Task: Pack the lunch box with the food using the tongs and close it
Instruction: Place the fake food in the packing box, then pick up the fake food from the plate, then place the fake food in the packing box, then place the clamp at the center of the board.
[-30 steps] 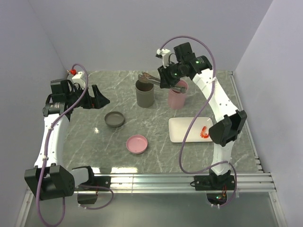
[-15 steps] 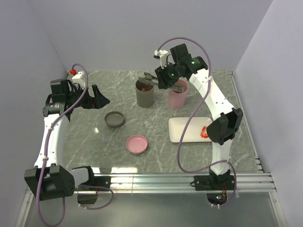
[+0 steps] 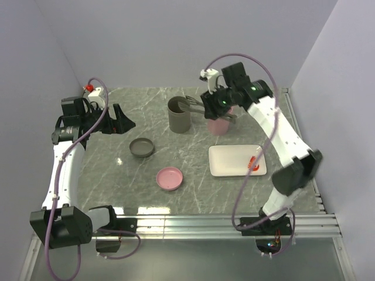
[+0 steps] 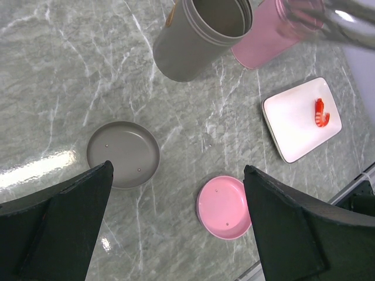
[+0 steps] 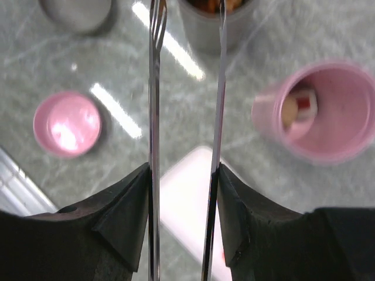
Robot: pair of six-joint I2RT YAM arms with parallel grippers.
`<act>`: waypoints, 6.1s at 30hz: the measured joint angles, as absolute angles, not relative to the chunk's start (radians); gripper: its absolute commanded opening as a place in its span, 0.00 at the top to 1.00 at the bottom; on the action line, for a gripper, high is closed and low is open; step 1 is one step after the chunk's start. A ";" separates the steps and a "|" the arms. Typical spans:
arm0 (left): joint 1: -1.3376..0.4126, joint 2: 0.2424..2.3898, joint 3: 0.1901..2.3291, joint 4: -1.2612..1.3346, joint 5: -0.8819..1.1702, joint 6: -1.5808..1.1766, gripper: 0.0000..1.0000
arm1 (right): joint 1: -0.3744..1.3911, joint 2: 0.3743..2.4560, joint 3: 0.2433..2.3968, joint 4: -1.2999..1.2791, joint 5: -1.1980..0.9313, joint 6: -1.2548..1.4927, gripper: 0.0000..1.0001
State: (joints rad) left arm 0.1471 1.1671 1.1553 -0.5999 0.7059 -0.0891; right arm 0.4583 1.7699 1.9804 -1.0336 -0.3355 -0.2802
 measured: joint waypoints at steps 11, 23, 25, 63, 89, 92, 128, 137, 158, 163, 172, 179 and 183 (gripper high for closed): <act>0.147 1.139 1.164 -0.611 0.702 -0.089 0.01 | 0.105 1.165 1.406 -1.067 -0.334 -0.317 0.47; 0.147 1.131 1.164 -0.609 0.702 -0.090 0.01 | -0.080 1.056 1.127 -1.178 -0.234 -0.389 0.52; 0.147 1.126 1.164 -0.609 0.702 -0.090 0.01 | -0.081 1.059 1.118 -1.182 -0.214 -0.377 0.51; 0.147 1.121 1.142 -0.587 0.701 -0.064 0.01 | -0.099 1.235 1.047 -1.147 -0.231 -0.312 0.59; 0.147 1.123 1.142 -0.584 0.703 -0.069 0.01 | -0.099 1.208 1.296 -1.270 -0.415 -0.359 1.00; 0.147 1.128 1.142 -0.580 0.707 -0.074 0.01 | -0.086 1.219 1.422 -1.282 -0.470 -0.359 1.00; 0.147 1.170 1.144 -0.564 0.709 -0.099 0.01 | 0.436 1.992 2.233 -1.022 -0.459 -0.172 0.96; 0.147 1.170 1.144 -0.564 0.709 -0.101 0.01 | 0.439 2.003 2.223 -1.010 -0.461 -0.167 0.84; 0.147 1.171 1.145 -0.565 0.710 -0.102 0.01 | 0.452 2.000 2.223 -1.009 -0.458 -0.154 0.55; 0.147 1.177 1.147 -0.566 0.710 -0.102 0.01 | 0.452 1.983 2.223 -1.009 -0.437 -0.154 0.55; 0.147 1.177 1.168 -0.574 0.710 -0.099 0.01 | 0.401 1.766 2.106 -0.991 -0.405 -0.151 0.53; 0.147 1.174 1.173 -0.594 0.710 -0.098 0.00 | 0.089 1.424 1.839 -0.946 -0.430 -0.116 0.53; 0.147 1.173 1.173 -0.590 0.712 -0.099 0.00 | -0.046 1.256 1.621 -0.915 -0.418 -0.101 0.53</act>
